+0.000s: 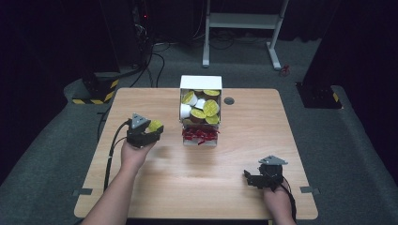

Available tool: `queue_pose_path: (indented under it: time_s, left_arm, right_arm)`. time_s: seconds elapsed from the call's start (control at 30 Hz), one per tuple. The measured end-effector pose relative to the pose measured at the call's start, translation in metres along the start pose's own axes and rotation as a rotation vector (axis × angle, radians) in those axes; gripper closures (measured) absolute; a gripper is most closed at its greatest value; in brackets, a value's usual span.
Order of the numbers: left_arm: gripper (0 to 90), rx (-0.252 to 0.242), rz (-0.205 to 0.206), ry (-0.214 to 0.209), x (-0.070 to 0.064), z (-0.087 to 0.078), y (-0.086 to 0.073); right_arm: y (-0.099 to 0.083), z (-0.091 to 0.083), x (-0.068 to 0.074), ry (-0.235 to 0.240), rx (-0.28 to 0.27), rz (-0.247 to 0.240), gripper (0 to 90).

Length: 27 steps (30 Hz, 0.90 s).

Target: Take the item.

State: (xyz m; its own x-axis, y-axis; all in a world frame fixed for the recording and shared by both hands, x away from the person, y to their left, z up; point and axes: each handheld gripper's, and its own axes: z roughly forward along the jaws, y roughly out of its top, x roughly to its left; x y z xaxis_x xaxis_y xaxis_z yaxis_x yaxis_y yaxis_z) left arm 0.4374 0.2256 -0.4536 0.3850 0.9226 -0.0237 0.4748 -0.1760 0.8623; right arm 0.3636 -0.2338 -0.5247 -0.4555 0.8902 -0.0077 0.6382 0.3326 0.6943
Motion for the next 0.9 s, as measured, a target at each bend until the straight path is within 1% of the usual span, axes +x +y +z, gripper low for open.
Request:
queue_pose_path:
  time_s: [0.03,0.2,0.23,0.3,0.47,0.5,0.53,0.57,0.6,0.63,0.7,0.8,0.87,0.9]
  left_arm:
    - [38.7,0.015,-0.001,0.003,0.001,0.004,-0.002]
    - [38.7,0.036,-0.006,0.012,0.003,0.012,-0.006]
    - [38.7,0.058,-0.007,0.020,0.005,0.016,-0.009]
    - [38.7,0.078,-0.010,0.026,0.007,0.020,-0.011]
    - [38.7,0.096,-0.025,0.028,0.009,0.027,-0.015]
    - [38.7,0.102,-0.015,0.030,0.009,0.029,-0.015]
    - [38.7,0.102,-0.015,0.030,0.009,0.029,-0.015]
    - [38.7,0.120,-0.006,0.037,0.009,0.032,-0.017]
    - [38.7,0.120,-0.006,0.037,0.009,0.032,-0.017]
    - [38.7,0.134,-0.011,0.044,0.009,0.036,-0.018]
    - [38.7,0.143,-0.009,0.051,0.010,0.040,-0.018]
    - [38.7,0.144,-0.019,0.052,0.010,0.042,-0.019]
    - [38.7,0.166,0.002,0.059,0.009,0.046,-0.022]
    - [38.6,0.166,0.002,0.059,0.009,0.046,-0.022]
  right_arm:
    - [0.000,0.000,0.000,0.000,0.000,0.000,7.9]
    - [0.000,0.000,0.000,0.000,0.000,0.000,7.8]
    - [0.000,0.000,0.000,0.000,0.000,0.000,7.9]
    - [0.000,0.000,0.000,0.000,0.000,0.000,7.9]
    - [0.000,0.000,0.000,0.000,0.000,0.000,7.8]
    - [0.000,0.000,0.000,0.000,0.000,0.000,7.9]
    - [0.000,0.000,0.000,0.000,0.000,0.000,7.9]
    - [0.000,0.000,0.000,0.000,0.000,0.000,7.9]
    - [0.000,0.000,0.000,0.000,0.000,0.000,7.9]
    - [0.000,0.000,0.000,0.000,-0.001,0.002,7.9]
    - [0.000,0.000,0.000,-0.001,-0.001,0.000,7.9]
    - [0.000,0.000,0.000,0.001,-0.001,0.001,7.9]
    - [0.000,0.000,0.000,0.000,-0.002,0.000,7.9]
    - [0.000,0.000,0.000,0.000,-0.002,0.000,7.9]
